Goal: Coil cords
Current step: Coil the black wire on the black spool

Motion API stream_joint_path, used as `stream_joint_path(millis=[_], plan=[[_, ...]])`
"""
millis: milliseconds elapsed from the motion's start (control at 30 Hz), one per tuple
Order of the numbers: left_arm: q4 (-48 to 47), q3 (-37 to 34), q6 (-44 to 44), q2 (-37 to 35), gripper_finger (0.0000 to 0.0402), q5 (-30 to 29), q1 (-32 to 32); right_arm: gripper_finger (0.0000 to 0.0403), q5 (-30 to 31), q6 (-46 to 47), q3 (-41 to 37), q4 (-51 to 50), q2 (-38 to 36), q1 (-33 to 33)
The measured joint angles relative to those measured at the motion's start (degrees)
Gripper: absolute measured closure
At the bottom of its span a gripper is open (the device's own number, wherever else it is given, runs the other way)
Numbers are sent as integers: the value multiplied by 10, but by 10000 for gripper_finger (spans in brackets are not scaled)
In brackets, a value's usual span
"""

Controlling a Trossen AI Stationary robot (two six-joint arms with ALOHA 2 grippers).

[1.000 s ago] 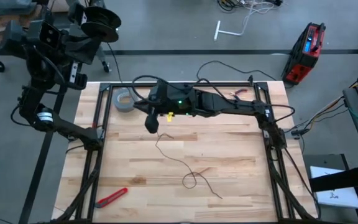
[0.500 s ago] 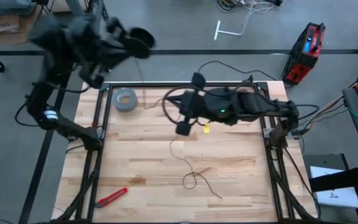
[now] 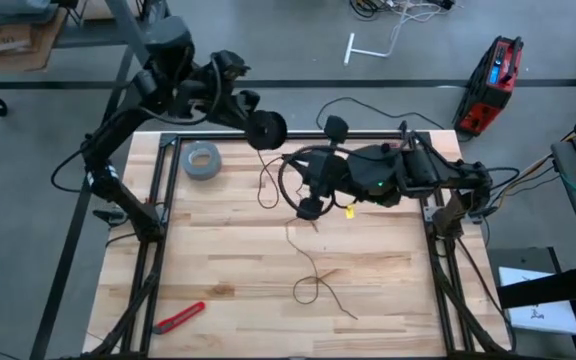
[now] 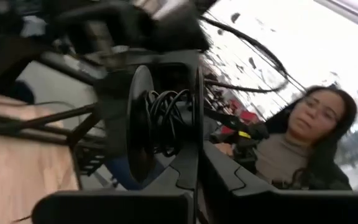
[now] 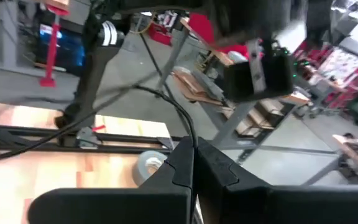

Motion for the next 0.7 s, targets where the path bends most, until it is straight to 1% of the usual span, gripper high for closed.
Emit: stream_joint_path(millis=[67, 167, 233, 333, 400, 467, 600, 700], plan=[[-29, 0, 18, 4, 401, 1, 7, 403, 6, -4, 0, 1, -3, 7], [-42, 0, 62, 6, 401, 2, 13, 403, 17, 0, 0, 1, -11, 17], [-43, 0, 88, 3, 401, 2, 17, 403, 41, 2, 0, 2, -16, 25], [-47, 0, 97, -5, 401, 19, 22, 403, 88, -8, 0, 2, -23, 34], [-50, 0, 101, -9, 401, 35, 21, 403, 98, -21, 0, 11, -28, 35], [-63, 0, 107, -11, 401, 39, 21, 403, 101, -35, 0, 29, -32, 35], [-144, 0, 152, -11, 401, 29, 23, 403, 101, -73, 1, 74, -37, 34], [-243, 0, 207, -10, 401, -16, 22, 403, 101, -104, 1, 109, -37, 36]])
